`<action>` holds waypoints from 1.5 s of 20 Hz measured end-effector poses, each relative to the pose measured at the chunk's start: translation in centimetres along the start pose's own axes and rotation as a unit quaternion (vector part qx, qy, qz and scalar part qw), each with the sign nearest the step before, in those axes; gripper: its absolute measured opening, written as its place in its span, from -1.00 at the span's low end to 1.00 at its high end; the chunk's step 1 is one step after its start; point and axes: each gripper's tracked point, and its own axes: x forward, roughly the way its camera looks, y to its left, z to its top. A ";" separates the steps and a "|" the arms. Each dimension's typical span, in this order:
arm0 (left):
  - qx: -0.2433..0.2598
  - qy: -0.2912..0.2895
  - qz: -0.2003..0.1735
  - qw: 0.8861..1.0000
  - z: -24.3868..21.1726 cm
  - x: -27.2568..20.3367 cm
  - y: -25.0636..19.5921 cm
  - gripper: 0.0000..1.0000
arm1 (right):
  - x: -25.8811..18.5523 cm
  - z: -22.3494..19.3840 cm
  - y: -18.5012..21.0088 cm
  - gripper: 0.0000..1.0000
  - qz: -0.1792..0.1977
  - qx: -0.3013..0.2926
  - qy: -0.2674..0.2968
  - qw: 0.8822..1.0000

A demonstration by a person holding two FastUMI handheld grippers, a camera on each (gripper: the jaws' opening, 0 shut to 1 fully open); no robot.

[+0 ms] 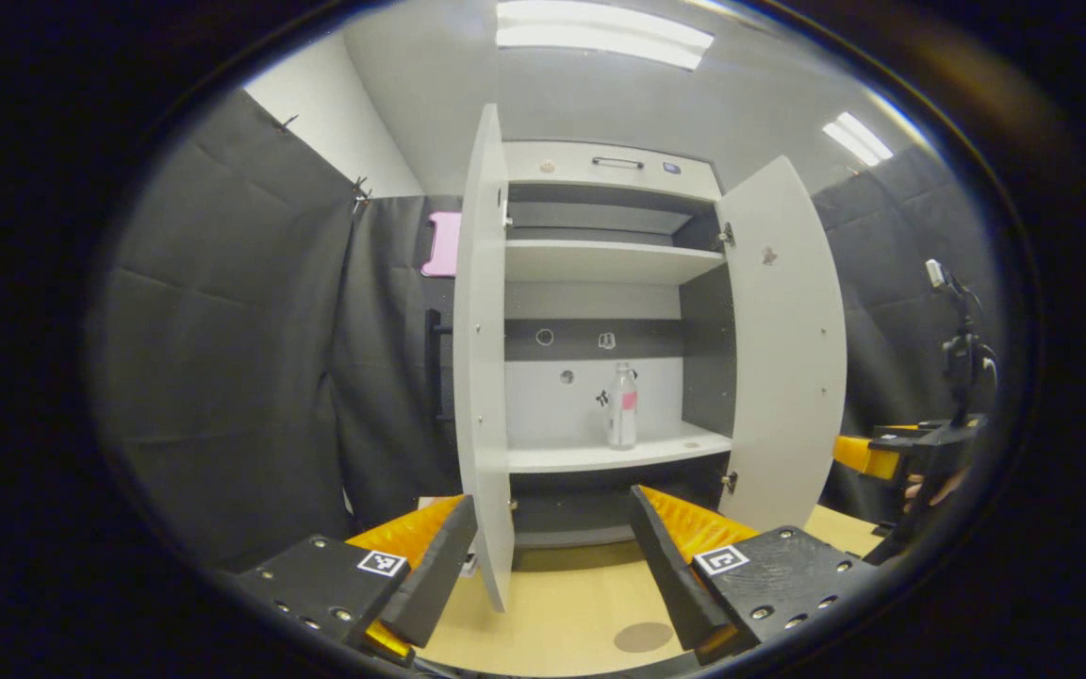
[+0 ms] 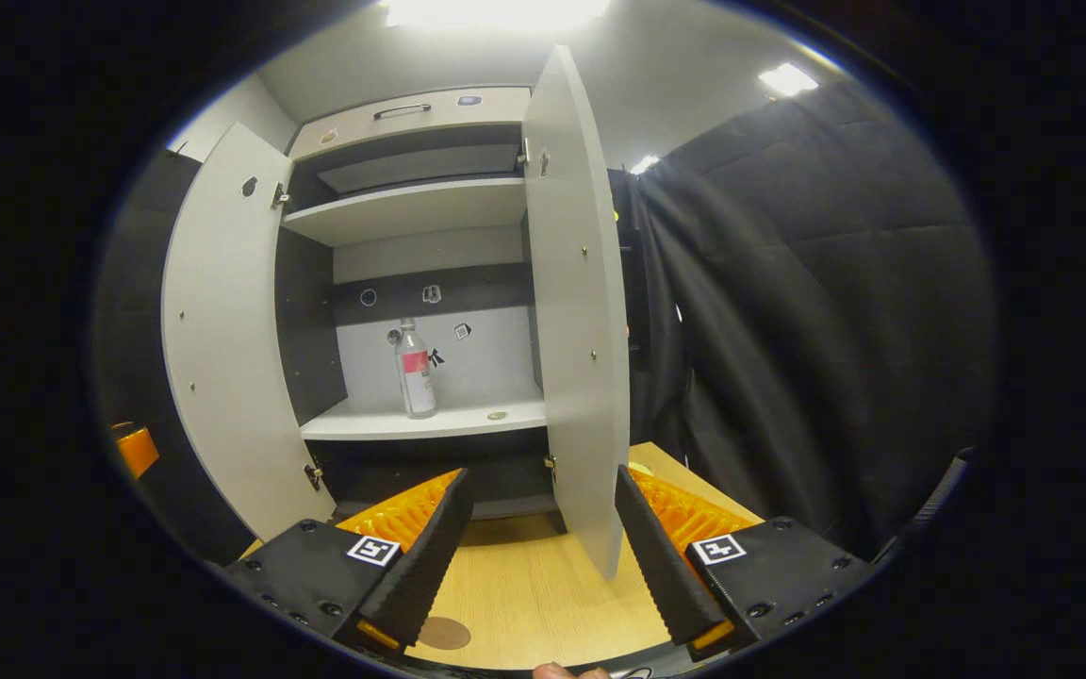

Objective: Grasp the bottle in the cabinet with the left hand and place it on the coaster, then close the right door with the right hand and the left door with the left hand.

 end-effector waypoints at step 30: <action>0.018 -0.013 -0.065 0.998 4.0 25.4 -12.6 0.89 | 8.3 1.4 -17.9 0.93 -0.127 -0.006 -0.010 0.992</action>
